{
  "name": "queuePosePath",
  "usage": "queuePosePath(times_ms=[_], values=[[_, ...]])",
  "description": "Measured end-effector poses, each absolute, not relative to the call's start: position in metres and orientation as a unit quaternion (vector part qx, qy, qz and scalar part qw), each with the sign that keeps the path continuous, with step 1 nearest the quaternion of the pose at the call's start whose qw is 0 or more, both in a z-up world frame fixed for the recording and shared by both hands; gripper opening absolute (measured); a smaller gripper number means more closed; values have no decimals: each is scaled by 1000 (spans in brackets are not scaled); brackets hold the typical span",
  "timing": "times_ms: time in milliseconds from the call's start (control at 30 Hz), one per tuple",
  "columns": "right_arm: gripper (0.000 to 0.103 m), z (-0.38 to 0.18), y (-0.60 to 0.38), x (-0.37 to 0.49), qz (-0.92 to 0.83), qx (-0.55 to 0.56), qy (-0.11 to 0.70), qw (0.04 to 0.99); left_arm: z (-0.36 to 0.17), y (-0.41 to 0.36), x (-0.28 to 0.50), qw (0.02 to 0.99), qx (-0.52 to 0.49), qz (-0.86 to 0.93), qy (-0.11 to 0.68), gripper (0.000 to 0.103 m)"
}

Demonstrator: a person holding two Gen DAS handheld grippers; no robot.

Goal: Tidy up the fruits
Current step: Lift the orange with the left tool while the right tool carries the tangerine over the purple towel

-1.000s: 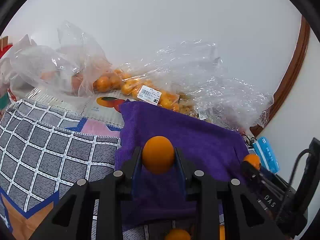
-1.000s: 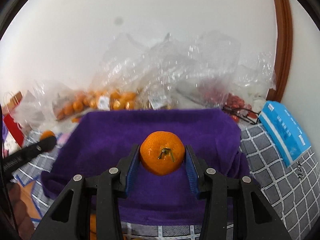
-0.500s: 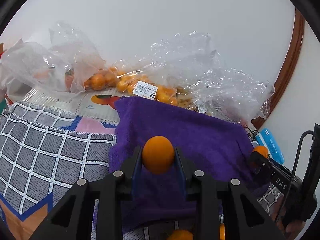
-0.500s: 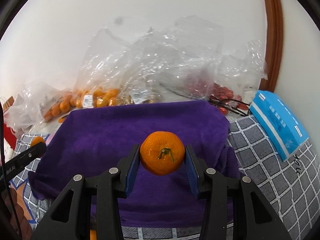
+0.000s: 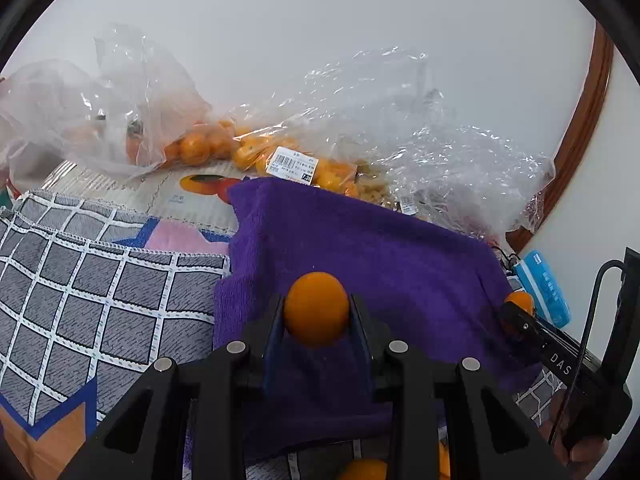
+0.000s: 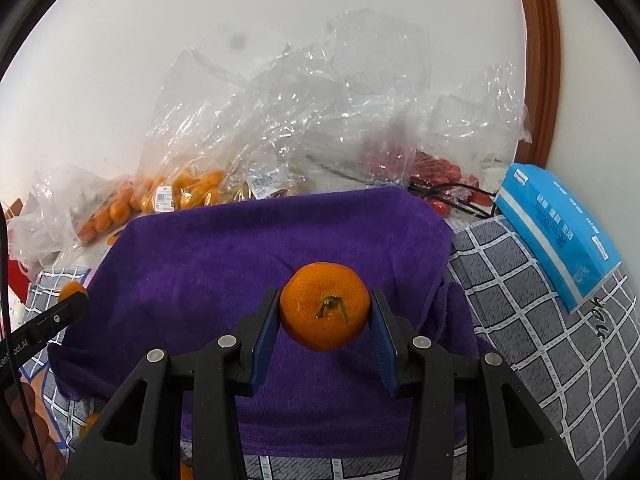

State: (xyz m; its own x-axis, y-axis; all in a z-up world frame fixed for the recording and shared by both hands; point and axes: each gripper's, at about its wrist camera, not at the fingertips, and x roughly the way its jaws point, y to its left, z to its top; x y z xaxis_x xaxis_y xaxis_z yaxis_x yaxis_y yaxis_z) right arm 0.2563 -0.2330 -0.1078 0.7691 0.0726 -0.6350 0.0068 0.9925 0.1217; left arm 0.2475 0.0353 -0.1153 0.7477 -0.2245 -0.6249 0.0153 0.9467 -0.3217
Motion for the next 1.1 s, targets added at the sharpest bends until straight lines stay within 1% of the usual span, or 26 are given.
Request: queuePosePath(times_ms=[367,1100], values=[[44,-117,-228,261,22,56,357,932,-124,34,254,913,-157,-65,370,30],[44,-134,-221,270,22,47,388,920,-126,31,255,914,-143,-68,374,30]])
